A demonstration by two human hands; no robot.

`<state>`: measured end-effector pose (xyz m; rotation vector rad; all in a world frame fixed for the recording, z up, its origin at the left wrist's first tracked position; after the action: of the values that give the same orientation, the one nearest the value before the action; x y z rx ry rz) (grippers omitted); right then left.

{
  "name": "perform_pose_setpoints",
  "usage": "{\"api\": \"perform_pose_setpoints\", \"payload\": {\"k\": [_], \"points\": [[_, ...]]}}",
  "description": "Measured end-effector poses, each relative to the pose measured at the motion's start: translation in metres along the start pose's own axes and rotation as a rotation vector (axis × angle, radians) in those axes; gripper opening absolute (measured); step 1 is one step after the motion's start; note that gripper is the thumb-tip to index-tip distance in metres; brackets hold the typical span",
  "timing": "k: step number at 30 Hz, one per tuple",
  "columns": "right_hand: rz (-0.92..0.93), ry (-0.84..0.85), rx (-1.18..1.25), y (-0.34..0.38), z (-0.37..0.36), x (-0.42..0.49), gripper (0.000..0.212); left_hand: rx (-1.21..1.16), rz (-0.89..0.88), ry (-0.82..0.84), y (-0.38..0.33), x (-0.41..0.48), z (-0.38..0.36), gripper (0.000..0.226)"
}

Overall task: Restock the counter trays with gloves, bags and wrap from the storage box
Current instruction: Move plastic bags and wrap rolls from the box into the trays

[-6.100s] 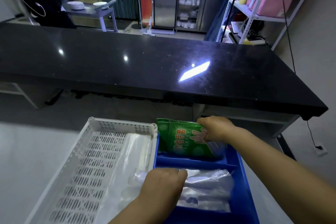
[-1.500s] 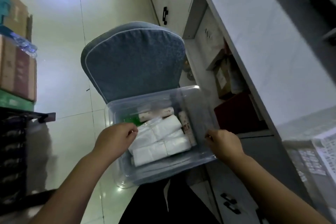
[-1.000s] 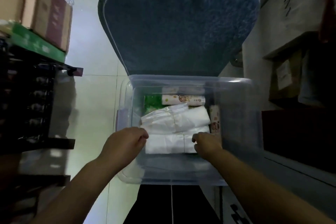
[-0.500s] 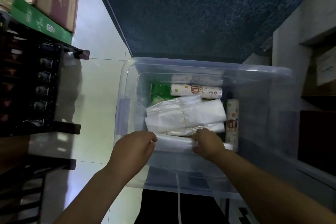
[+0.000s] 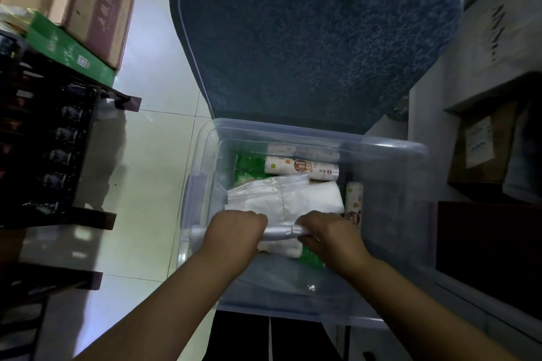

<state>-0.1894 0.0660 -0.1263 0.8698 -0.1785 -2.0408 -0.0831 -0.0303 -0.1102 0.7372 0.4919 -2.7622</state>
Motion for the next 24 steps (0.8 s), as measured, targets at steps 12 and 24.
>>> {"api": "perform_pose_setpoints", "payload": {"k": [12,24], "points": [[-0.223,-0.004,-0.031,-0.048,-0.051,0.081,0.032,-0.131,0.47,-0.233,0.105,-0.082,0.072,0.018],[-0.15,0.024,-0.487,-0.03,-0.092,0.105,0.034,-0.058,0.513,-0.279,0.123,-0.073,0.058,0.018]]}}
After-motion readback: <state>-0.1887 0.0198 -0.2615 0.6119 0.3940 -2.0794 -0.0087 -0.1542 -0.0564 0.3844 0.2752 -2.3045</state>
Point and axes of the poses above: each hand's wrist, its own x-axis towards the middle knuckle, its own z-axis out of the back of the hand, y = z × x, the point moved 8 cm from there along x, towards the middle knuckle, and after that the axes turned 14 degrees about -z, right-handed, at the moved point
